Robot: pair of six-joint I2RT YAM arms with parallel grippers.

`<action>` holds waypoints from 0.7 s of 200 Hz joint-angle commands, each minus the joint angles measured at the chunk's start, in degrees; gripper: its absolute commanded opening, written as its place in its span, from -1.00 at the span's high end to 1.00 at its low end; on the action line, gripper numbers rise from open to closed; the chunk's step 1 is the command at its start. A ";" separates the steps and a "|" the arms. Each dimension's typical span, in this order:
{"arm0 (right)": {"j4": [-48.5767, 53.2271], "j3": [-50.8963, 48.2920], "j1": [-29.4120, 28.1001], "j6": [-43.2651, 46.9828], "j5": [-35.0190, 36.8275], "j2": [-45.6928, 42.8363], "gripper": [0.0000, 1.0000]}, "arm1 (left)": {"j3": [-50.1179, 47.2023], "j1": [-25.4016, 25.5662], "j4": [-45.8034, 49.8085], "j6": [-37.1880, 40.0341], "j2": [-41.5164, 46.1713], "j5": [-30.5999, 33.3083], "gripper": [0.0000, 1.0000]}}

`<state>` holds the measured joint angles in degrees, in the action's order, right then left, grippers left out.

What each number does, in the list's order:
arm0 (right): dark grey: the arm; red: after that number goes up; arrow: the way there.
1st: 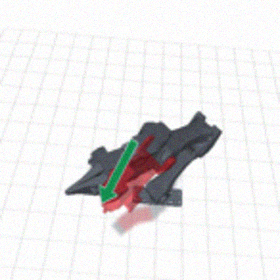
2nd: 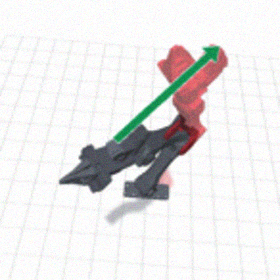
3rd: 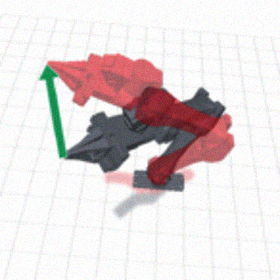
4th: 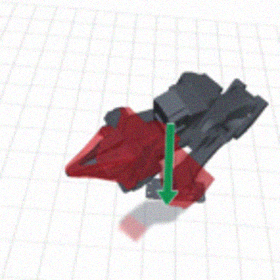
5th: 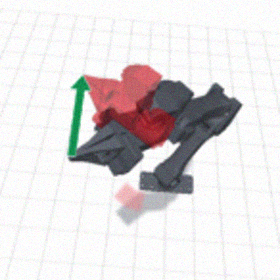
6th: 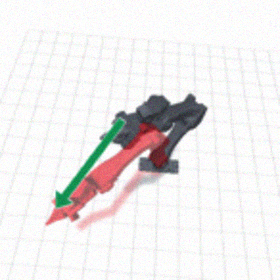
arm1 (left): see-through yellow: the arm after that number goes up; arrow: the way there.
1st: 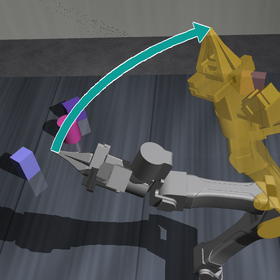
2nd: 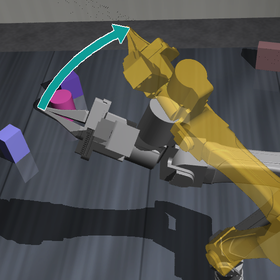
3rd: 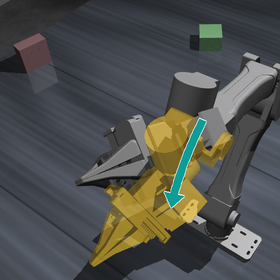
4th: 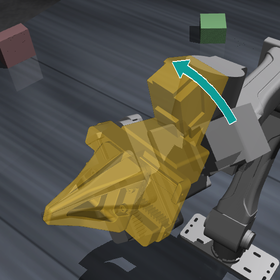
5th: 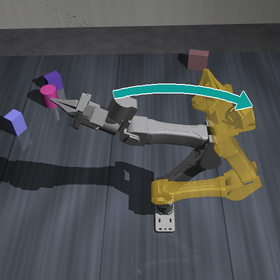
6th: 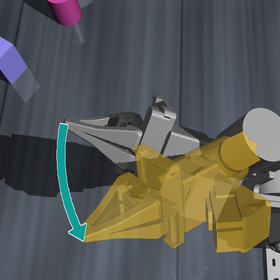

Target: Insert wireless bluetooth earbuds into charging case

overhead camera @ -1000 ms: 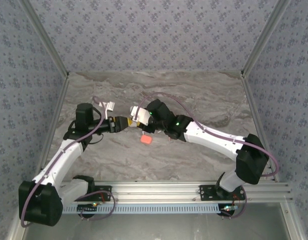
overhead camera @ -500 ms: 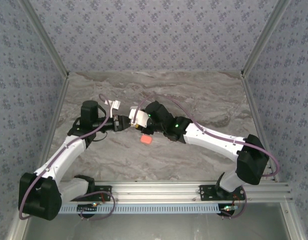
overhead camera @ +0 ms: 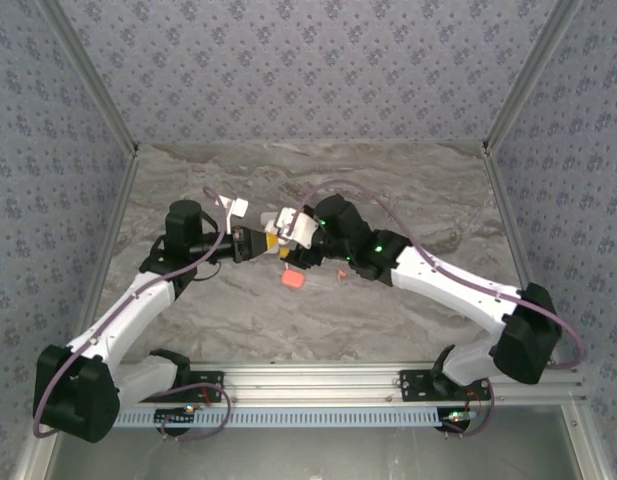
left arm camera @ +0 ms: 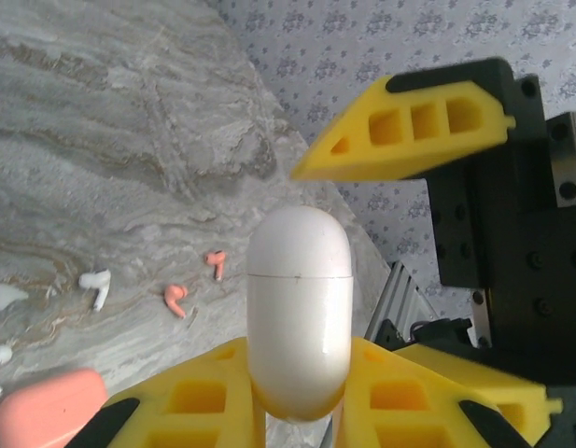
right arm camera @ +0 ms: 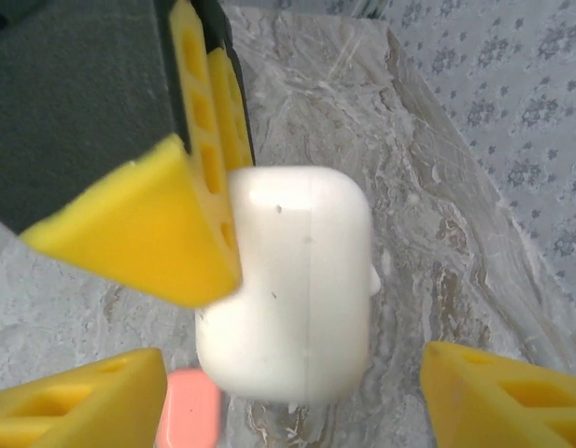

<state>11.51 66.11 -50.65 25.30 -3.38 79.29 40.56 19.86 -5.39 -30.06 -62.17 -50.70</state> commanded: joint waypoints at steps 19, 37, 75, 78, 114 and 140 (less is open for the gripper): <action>-4.17 -5.32 9.50 -15.40 -18.29 -8.88 -0.73 | -2.67 5.37 -11.20 4.10 4.41 8.37 0.85; -11.27 -9.42 14.68 -24.95 -25.37 -12.14 -0.78 | -5.51 8.71 -17.17 6.45 6.62 13.25 0.85; -18.52 -12.59 17.35 -33.48 -28.78 -13.91 -0.81 | -9.59 11.68 -27.07 8.73 9.15 17.82 0.86; -18.64 -12.45 17.37 -33.68 -28.88 -13.78 -0.81 | -9.69 11.77 -27.39 8.75 9.24 17.83 0.86; -20.21 -12.06 16.91 -34.53 -29.58 -12.04 -0.81 | -9.80 12.91 -28.07 9.94 9.59 17.81 0.89; -19.64 -10.58 15.88 -33.77 -29.31 -10.09 -0.81 | -9.79 13.27 -27.88 10.02 9.51 17.91 0.90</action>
<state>-6.72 54.13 -33.80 -7.14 -31.24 67.42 30.79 32.51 -29.80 -21.63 -53.98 -33.52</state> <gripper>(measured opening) 0.905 0.188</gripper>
